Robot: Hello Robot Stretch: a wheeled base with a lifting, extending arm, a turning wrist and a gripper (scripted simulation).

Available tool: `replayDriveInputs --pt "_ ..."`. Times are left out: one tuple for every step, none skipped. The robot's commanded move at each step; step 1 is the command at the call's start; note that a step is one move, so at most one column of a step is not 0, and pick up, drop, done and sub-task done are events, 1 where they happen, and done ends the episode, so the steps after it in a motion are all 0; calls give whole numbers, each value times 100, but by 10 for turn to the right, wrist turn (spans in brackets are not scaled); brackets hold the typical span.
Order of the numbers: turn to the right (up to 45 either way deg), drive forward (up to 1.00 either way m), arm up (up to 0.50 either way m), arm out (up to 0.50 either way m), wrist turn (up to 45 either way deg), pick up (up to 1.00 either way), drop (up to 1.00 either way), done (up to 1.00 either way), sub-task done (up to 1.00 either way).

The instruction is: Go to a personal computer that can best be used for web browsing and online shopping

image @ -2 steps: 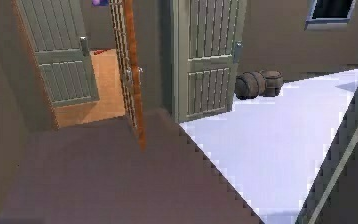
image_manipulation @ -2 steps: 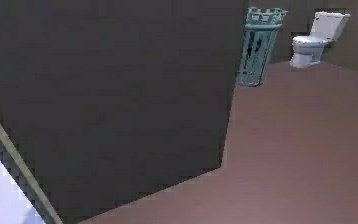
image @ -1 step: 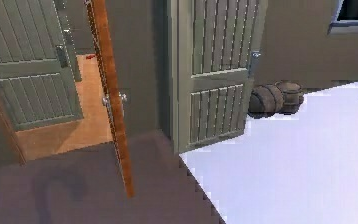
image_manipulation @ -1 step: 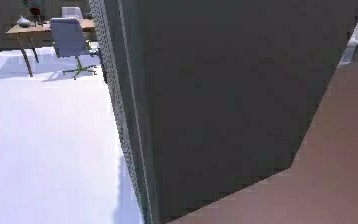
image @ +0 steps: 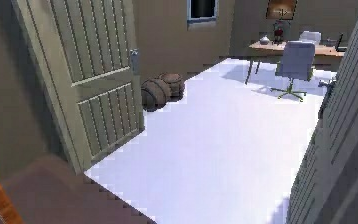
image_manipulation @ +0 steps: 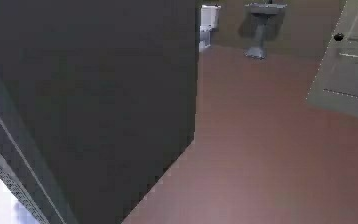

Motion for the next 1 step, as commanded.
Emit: replayDriveInputs --pt "0 100 0 0 0 0 0 0 0"
